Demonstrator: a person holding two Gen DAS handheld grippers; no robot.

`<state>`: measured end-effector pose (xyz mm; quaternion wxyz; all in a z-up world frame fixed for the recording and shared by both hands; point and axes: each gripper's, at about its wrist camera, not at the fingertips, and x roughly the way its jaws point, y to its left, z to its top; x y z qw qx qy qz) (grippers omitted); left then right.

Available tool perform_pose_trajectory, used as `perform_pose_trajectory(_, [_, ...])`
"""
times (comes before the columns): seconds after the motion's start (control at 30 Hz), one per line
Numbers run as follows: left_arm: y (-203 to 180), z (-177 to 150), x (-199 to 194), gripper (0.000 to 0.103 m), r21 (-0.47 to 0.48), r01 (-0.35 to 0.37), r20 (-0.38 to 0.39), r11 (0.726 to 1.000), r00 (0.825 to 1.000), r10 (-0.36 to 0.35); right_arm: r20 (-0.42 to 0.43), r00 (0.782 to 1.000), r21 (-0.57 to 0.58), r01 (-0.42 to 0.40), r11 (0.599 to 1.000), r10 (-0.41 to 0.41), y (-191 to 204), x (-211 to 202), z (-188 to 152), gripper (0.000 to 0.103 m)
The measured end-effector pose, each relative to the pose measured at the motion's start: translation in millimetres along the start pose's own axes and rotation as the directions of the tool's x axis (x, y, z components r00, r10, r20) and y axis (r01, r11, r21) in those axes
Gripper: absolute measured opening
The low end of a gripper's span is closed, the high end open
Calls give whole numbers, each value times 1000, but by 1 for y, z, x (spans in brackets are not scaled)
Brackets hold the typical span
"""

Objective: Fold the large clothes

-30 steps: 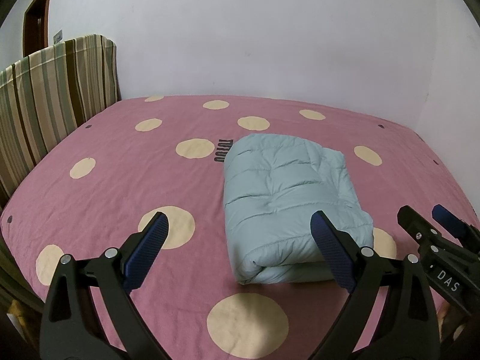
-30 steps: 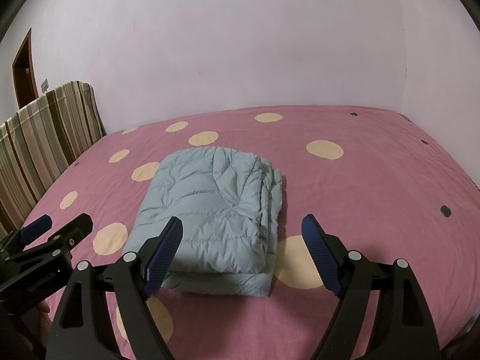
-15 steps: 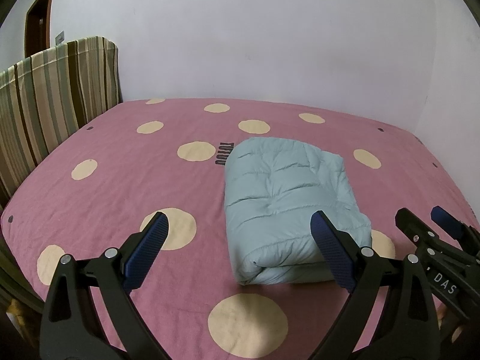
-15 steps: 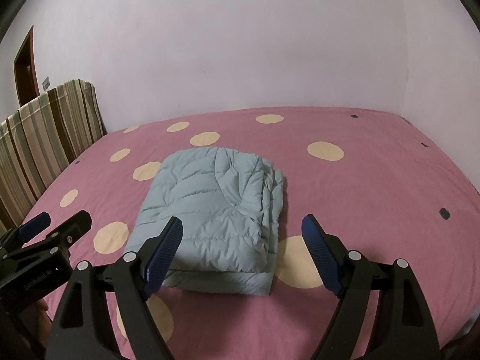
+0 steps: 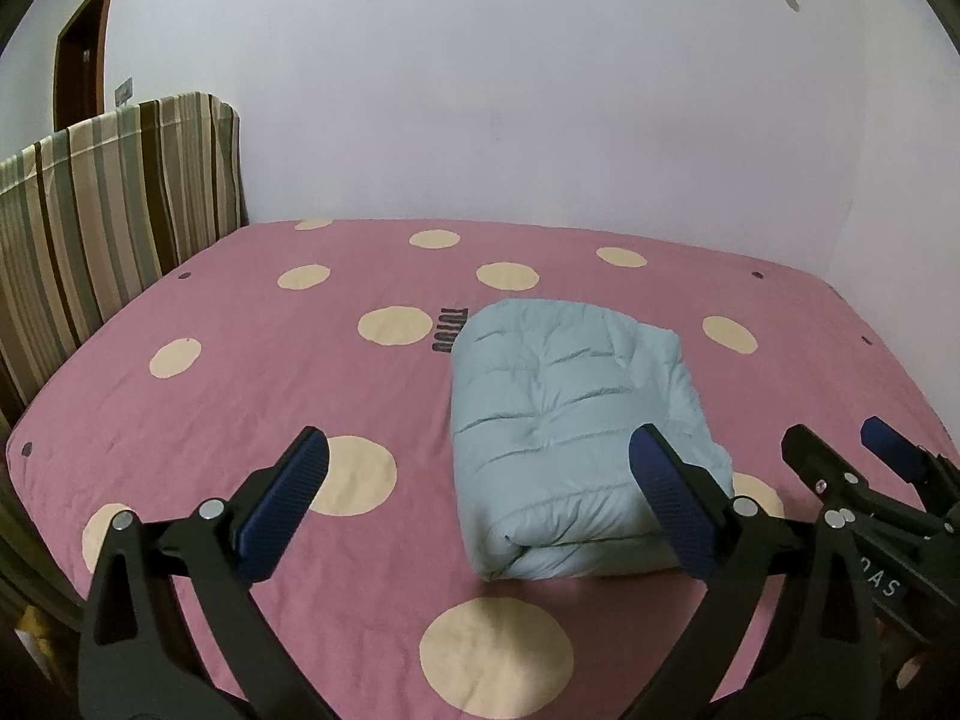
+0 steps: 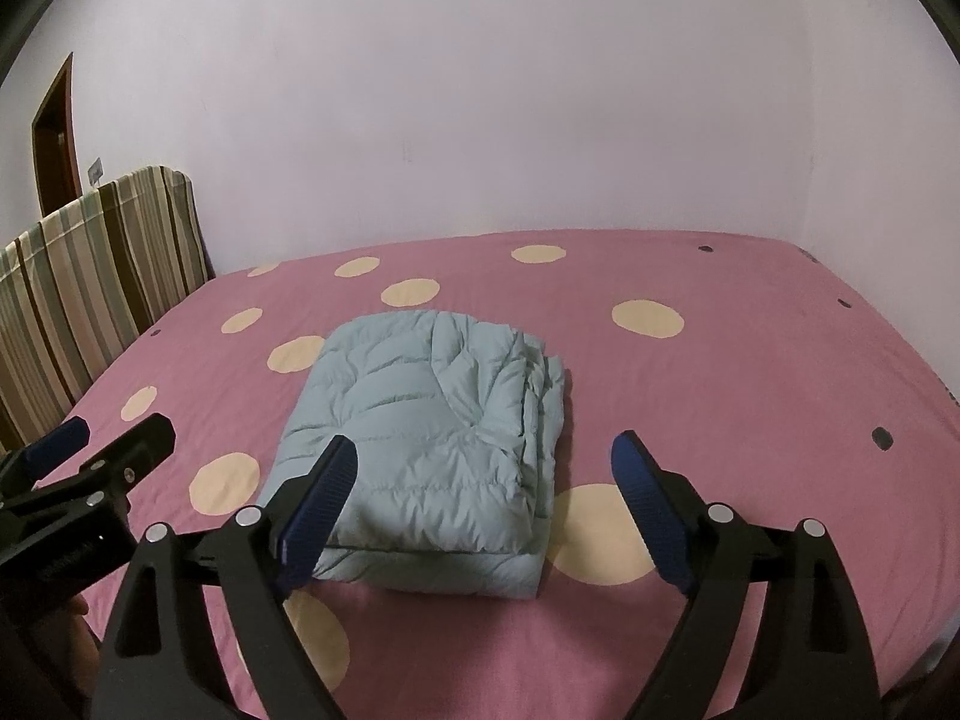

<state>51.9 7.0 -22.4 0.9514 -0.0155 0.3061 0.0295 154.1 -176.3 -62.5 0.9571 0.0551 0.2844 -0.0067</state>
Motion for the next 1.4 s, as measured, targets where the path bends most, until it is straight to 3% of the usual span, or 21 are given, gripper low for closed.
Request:
perform_pose_trajectory(0.7, [-1, 0, -7, 101, 33, -15, 31, 999, 999, 14, -3, 1000, -4, 12, 1000, -12, -6, 4, 0, 86])
perform_pose_trajectory(1.0, [0, -7, 11, 101, 36, -44, -32, 998, 998, 46, -13, 1000, -4, 13, 1000, -13, -7, 9, -4, 86])
perform_pose_trajectory(1.23, [4, -9, 24, 101, 35, -80, -26, 996, 996, 81, -26, 999, 0, 23, 1000, -23, -11, 18, -7, 86])
perform_pose_trajectory(1.4, [14, -14, 50, 101, 47, -95, -91, 994, 991, 99, -43, 998, 17, 51, 999, -50, -24, 30, -8, 86])
